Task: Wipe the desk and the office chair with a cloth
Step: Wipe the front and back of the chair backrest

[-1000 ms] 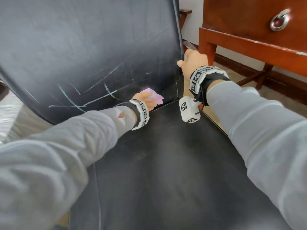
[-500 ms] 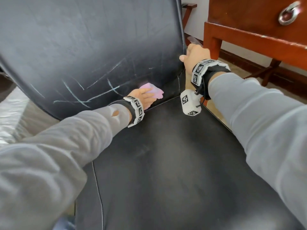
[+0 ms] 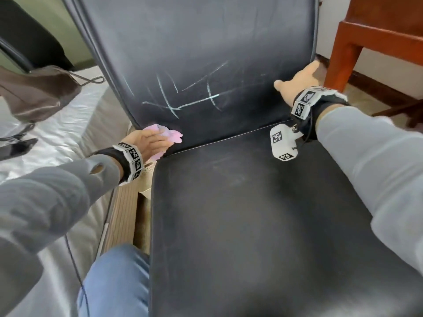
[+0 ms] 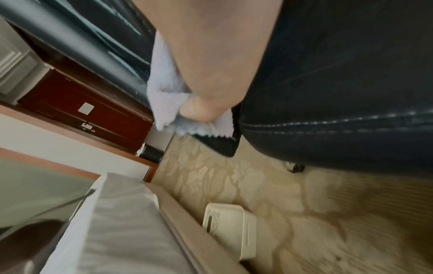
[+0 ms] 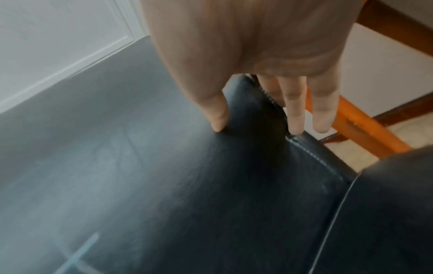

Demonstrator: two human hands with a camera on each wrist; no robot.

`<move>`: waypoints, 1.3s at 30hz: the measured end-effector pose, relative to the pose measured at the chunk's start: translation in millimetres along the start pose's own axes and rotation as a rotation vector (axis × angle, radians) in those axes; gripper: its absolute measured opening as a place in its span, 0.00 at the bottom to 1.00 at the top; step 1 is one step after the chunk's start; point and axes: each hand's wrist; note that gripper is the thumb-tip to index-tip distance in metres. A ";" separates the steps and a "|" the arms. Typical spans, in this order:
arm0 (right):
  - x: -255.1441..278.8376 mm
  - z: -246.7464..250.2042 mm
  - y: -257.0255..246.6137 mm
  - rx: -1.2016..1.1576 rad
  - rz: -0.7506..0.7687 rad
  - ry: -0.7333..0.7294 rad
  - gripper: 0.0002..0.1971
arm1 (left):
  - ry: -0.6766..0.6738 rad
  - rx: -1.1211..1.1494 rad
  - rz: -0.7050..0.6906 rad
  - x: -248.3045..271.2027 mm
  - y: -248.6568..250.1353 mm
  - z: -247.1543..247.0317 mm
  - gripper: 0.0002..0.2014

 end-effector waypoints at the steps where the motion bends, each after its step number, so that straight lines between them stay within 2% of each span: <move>1: 2.0 -4.5 -5.4 -0.015 -0.025 -0.039 0.53 | 0.019 -0.038 -0.022 -6.6 3.3 7.4 0.29; 2: 2.4 -7.5 -9.2 -0.025 -0.051 -0.059 0.55 | 0.064 -0.134 -0.043 -15.5 7.1 18.5 0.30; 3: 1.8 -9.8 -12.8 -0.031 -0.074 -0.066 0.56 | 0.049 -0.146 -0.028 -26.4 12.9 30.2 0.31; 4: -0.7 -11.8 -13.5 -0.031 -0.090 -0.060 0.56 | 0.031 -0.107 -0.068 -36.9 13.3 48.1 0.30; 6: -4.3 -14.5 -12.2 -0.032 -0.097 -0.045 0.55 | 0.008 -0.094 -0.039 -56.0 17.0 85.7 0.30; 10: 0.2 -12.0 -1.1 0.002 -0.059 -0.056 0.54 | 0.135 -0.083 -0.066 -83.2 23.3 133.9 0.33; 12: 3.2 -13.4 1.7 0.024 -0.025 -0.039 0.53 | 0.195 -0.153 -0.044 -80.8 23.6 132.0 0.36; 15: 2.6 -21.1 1.7 0.040 0.010 -0.015 0.56 | 0.280 -0.184 0.040 -63.8 20.5 90.9 0.40; 20: -0.4 -20.2 -7.6 0.037 -0.029 -0.005 0.59 | 0.280 -0.161 0.057 -32.1 -0.7 29.6 0.44; 24: 0.5 -12.1 -14.6 0.031 0.002 0.128 0.59 | 0.256 -0.044 0.026 -40.6 0.0 48.4 0.38; 27: 0.2 -12.2 -13.0 0.028 0.058 0.222 0.60 | 0.363 -0.018 0.092 -60.3 -2.4 82.8 0.40; 30: -0.4 -15.5 -9.9 0.050 0.065 0.227 0.59 | 0.387 0.027 0.130 -65.9 2.4 104.6 0.41; 34: -2.5 -15.4 -12.0 0.108 0.056 0.218 0.60 | 0.386 0.020 0.159 -52.8 11.0 77.5 0.41; 39: 10.8 -22.2 -21.5 0.107 0.012 0.204 0.56 | 0.348 0.035 0.096 -51.4 -5.8 68.7 0.40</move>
Point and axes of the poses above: each hand's wrist, its own x-axis away from the middle knuckle, its own z-axis out of the back of the hand, y = z × x, and after that the axes turned 11 degrees about z, right-handed
